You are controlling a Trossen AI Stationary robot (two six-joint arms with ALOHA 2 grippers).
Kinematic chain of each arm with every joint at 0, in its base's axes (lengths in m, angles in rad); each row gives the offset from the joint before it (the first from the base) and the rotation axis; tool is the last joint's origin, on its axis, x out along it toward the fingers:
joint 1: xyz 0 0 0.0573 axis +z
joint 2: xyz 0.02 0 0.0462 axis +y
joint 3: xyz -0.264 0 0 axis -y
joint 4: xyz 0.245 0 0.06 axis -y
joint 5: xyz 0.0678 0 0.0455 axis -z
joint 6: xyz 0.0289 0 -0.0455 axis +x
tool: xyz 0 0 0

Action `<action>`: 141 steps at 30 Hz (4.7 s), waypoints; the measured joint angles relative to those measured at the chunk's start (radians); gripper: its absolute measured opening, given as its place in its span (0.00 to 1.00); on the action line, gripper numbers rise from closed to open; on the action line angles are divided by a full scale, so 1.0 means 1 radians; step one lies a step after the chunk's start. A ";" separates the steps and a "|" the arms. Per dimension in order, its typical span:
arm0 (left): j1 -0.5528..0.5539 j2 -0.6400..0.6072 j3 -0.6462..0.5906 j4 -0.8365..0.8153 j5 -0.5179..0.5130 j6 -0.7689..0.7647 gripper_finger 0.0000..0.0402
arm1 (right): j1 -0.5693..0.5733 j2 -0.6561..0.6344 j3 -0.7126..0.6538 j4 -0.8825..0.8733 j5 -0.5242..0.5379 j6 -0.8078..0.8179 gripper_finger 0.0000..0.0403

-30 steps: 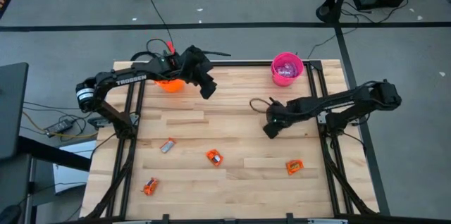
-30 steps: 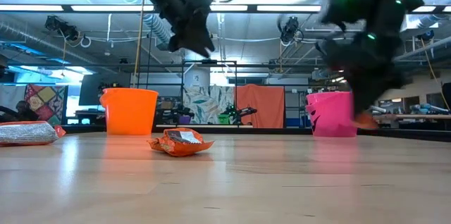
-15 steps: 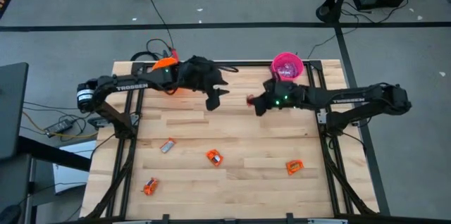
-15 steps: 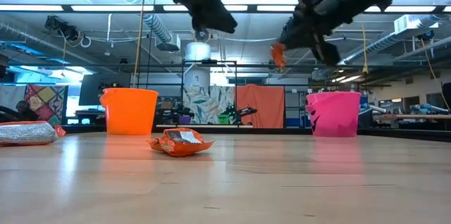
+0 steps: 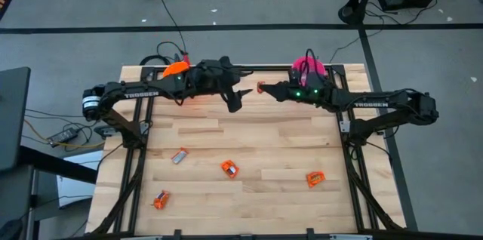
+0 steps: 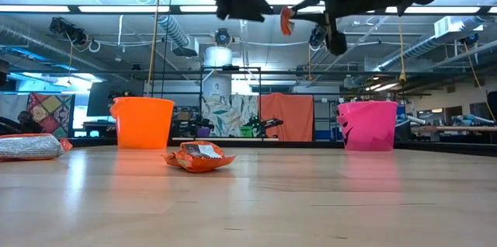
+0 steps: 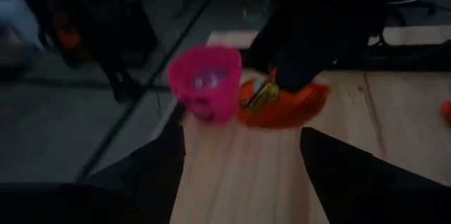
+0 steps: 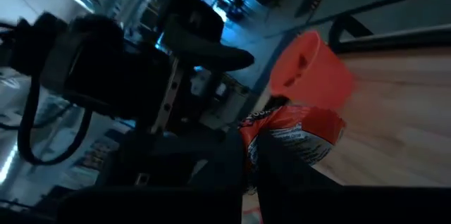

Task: Sort candy by brand, put in halloween buckets
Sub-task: Put the orange chocolate bar into the orange bucket

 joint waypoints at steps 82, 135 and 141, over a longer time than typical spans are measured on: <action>0.541 0.085 0.097 -1.005 -0.132 -0.326 0.58 | 0.146 -0.027 0.000 -0.876 -0.252 -0.317 0.33; -0.109 0.085 0.097 -0.589 0.053 -0.595 0.50 | 0.792 0.091 -0.193 -0.925 -0.292 0.037 0.03; -0.133 0.095 0.027 -0.254 0.319 -0.528 0.49 | 0.737 0.071 -0.174 -0.881 -0.122 0.055 0.02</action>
